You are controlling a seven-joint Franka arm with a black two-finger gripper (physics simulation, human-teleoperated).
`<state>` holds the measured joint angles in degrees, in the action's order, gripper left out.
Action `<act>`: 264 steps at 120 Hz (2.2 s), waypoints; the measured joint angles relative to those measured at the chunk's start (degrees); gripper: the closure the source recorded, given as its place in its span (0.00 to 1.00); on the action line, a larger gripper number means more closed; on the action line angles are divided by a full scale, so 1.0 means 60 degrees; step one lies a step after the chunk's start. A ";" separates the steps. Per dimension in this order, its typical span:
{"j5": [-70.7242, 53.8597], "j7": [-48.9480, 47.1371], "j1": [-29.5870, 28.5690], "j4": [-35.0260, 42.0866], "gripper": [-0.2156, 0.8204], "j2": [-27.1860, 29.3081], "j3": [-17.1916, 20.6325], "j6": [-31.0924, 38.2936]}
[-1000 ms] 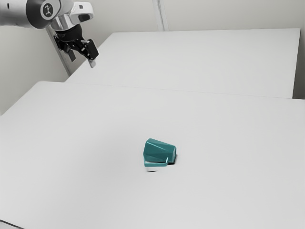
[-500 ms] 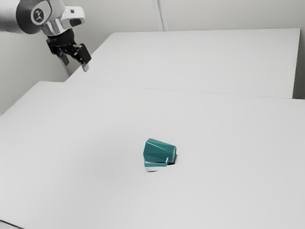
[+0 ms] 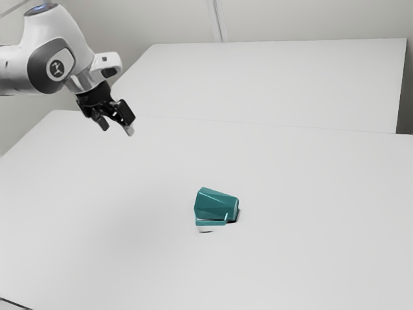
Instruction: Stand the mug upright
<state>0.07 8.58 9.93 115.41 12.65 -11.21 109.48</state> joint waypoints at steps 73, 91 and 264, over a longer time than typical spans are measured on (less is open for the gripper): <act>0.4961 0.1342 0.0369 0.2441 0.25 0.0029 -0.1214 0.1370; 0.6089 0.2230 0.0286 0.2466 0.25 -0.0524 -0.1554 0.0951; 1.1183 0.7419 0.0461 0.1937 0.26 -0.4070 -0.1520 -0.1008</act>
<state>67.17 53.10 12.69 127.03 -11.77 -20.33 103.44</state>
